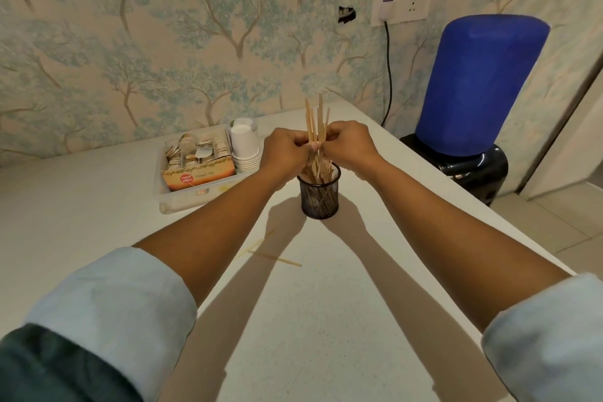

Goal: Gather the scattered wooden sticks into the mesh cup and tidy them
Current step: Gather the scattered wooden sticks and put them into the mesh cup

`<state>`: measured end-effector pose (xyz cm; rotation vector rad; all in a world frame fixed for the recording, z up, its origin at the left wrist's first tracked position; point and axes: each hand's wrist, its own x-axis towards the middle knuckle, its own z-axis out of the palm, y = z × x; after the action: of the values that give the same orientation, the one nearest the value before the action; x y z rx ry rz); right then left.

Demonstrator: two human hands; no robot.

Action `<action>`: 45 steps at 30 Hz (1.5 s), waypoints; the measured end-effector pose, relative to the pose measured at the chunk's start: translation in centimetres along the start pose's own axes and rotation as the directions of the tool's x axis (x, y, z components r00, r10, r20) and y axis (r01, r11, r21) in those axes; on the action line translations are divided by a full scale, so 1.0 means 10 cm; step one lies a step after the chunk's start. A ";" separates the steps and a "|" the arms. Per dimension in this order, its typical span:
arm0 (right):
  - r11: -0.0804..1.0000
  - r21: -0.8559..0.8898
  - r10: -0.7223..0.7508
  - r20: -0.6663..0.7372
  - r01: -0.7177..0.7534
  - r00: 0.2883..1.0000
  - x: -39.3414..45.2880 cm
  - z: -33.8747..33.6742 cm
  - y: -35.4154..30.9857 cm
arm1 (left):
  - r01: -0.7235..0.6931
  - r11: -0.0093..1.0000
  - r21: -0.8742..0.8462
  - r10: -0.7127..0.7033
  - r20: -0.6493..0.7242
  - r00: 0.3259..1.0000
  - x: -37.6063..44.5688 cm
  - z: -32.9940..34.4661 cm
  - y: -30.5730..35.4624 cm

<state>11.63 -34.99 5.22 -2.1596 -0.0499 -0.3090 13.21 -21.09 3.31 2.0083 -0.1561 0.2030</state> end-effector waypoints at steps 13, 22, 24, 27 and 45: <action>0.963 -0.266 0.062 0.094 -0.035 0.994 0.02 0.09 0.24 | 0.120 0.981 0.153 -0.121 -0.004 0.993 -0.02 0.05 -0.15; 0.962 -0.259 -0.091 -0.012 0.085 0.996 -0.05 0.20 0.08 | 0.091 0.988 0.128 -0.078 -0.103 0.992 -0.14 -0.19 -0.25; 0.959 -0.237 -0.159 0.014 0.158 0.987 -0.11 0.25 -0.02 | 0.103 0.987 0.126 -0.091 -0.100 0.991 -0.19 -0.27 -0.32; 0.962 -0.183 -0.179 0.136 0.202 0.974 -0.25 0.40 -0.13 | 0.140 0.979 0.148 -0.129 -0.076 0.989 -0.30 -0.39 -0.44; 0.744 -0.473 -0.021 0.691 0.473 0.723 -0.93 1.08 0.09 | 0.166 0.611 0.774 -0.447 0.165 0.879 -1.06 -1.12 -1.24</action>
<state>4.99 -25.92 -3.58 -2.8415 -0.7738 0.3594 4.54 -5.39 -5.13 2.8537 0.0909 -0.3985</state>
